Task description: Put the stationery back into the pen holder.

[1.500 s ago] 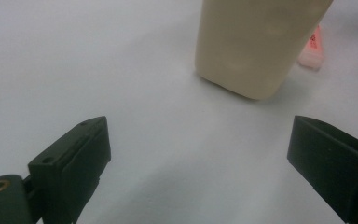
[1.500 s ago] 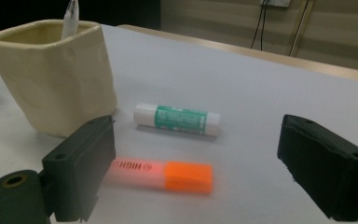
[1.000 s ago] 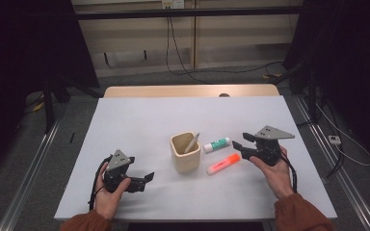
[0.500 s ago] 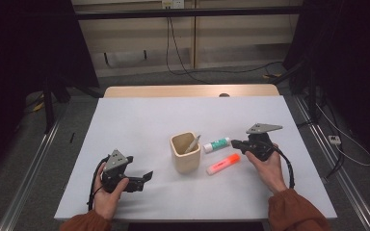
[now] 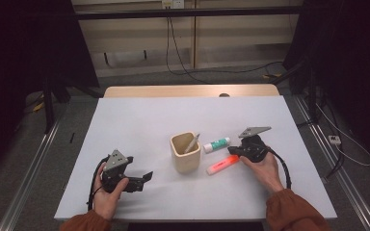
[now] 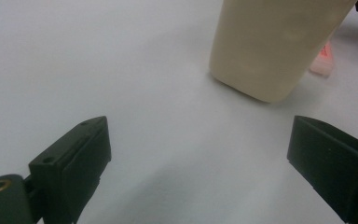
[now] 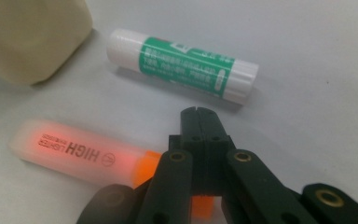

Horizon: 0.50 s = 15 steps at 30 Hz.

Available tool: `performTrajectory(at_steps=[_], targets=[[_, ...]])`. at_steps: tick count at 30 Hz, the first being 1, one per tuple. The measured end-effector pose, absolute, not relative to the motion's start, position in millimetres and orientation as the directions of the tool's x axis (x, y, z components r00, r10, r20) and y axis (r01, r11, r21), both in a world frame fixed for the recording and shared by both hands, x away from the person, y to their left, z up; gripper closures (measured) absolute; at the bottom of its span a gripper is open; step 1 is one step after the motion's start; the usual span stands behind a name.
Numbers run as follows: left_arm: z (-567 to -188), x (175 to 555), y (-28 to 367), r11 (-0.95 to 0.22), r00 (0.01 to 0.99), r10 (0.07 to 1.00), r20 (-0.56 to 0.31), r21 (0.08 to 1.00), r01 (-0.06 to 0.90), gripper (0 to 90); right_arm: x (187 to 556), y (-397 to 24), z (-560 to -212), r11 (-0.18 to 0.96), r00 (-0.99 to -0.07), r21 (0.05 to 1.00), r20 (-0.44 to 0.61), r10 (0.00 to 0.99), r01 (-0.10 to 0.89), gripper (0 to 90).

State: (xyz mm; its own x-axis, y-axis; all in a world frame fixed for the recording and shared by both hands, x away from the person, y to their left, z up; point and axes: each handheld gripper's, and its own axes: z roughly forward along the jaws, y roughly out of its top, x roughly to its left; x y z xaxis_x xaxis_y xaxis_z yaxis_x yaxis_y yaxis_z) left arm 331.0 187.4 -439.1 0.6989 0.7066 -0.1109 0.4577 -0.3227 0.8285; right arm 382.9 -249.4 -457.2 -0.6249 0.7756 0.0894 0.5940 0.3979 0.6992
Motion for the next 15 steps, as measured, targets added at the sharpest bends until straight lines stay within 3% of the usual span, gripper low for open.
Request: performTrajectory(at_steps=[11,15], targets=[[-439.5,331.2,187.1,-0.324,0.701,0.704,-0.114,0.827,0.460,6.1,385.9,-256.6,-464.6,0.359,-0.618,0.683,0.173,0.767,0.637,90.0],[-439.8,331.2,187.0,-0.323,0.700,0.704,-0.120,0.824,0.465,6.1,385.5,-255.7,-463.6,0.376,-0.625,0.676,0.159,0.764,0.633,90.0]])
